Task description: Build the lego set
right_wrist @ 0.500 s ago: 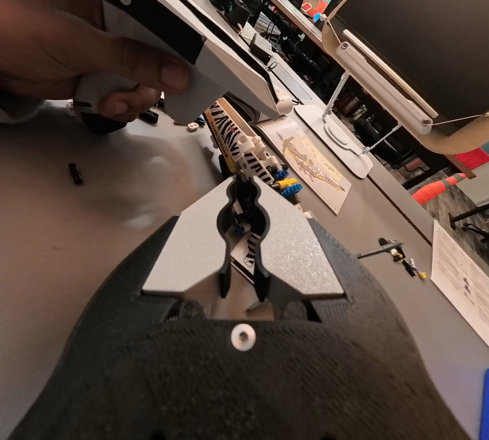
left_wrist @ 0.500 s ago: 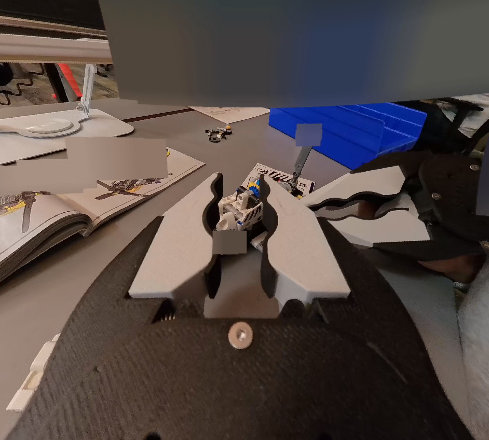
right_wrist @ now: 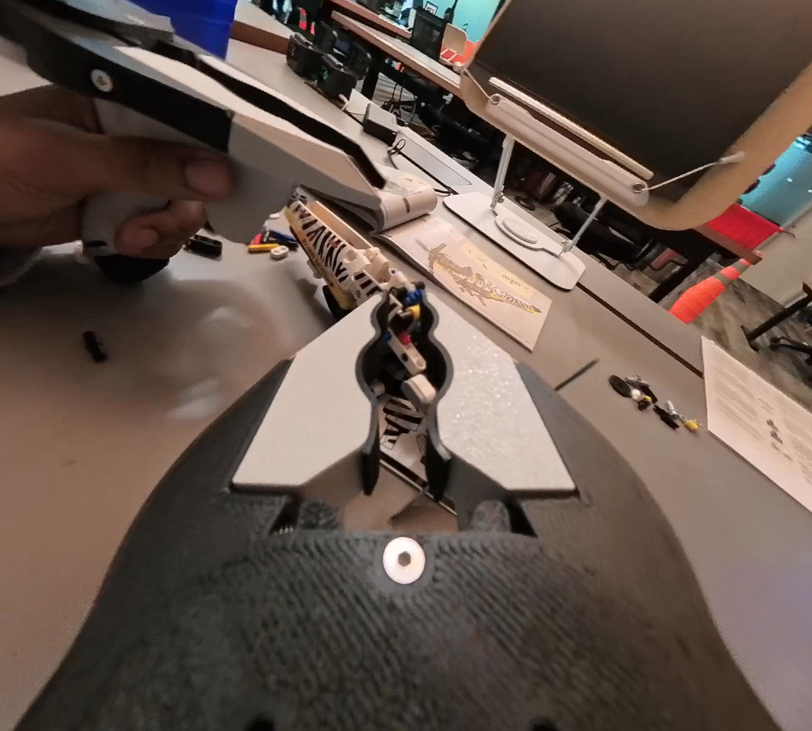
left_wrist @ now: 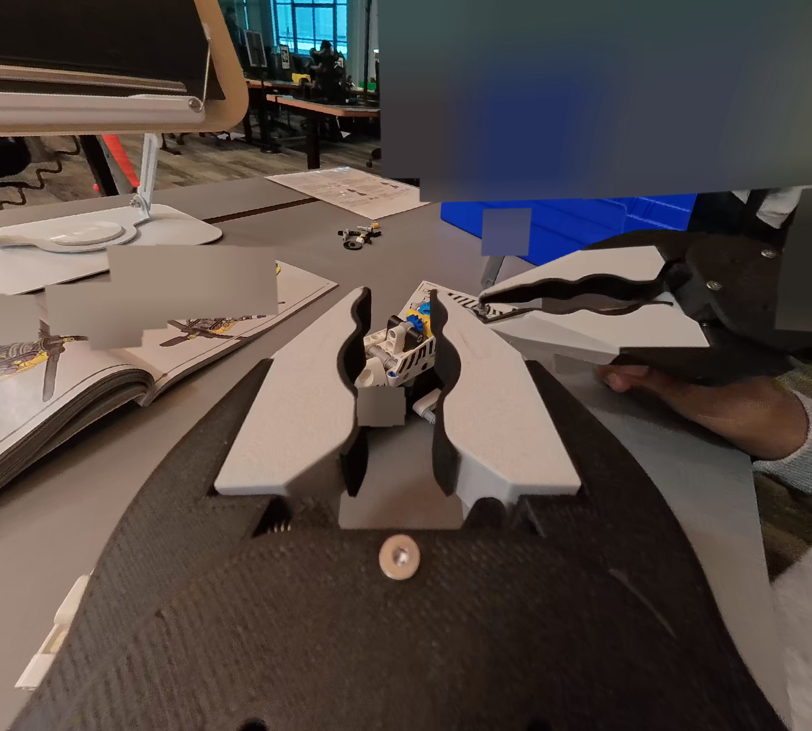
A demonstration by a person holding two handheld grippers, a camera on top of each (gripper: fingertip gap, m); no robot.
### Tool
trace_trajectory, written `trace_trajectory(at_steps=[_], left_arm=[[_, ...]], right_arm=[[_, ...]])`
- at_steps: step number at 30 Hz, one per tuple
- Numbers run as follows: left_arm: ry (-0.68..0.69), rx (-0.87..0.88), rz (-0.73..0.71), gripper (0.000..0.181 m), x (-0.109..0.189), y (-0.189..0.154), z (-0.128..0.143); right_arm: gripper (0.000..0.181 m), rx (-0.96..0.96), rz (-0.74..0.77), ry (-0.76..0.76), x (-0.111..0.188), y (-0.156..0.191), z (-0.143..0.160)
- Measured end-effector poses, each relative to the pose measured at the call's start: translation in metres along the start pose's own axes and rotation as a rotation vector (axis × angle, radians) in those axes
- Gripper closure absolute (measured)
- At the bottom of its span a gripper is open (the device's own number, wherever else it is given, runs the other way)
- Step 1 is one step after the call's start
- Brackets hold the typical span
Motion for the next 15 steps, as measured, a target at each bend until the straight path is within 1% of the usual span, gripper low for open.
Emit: trace_trajectory(at_steps=[3,10,12,15], left_arm=[[-0.016,0.005,0.006,0.157,0.001,0.000,-0.001],[-0.059,0.056,0.034,0.156,0.004,0.000,-0.001],[-0.073,0.075,0.037,0.156,0.005,0.002,-0.001],[-0.092,0.105,0.047,0.156,0.006,0.003,-0.001]], right_arm=[[0.167,-0.017,0.005,0.042,-0.001,-0.003,0.002],[0.157,0.043,-0.023,0.223,-0.016,0.005,0.015],[0.157,0.056,-0.003,0.216,-0.017,0.004,0.015],[0.161,0.063,0.005,0.193,-0.017,0.004,0.013]])
Point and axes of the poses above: each gripper's, where its closed fingertips meet, x back along the fingers, z out of its underside, y = z × x across the jaws, the point moved 7 cm from there along x, back along the fingers, and after that the axes turned 15 degrees about z, right-handed, at the moved point
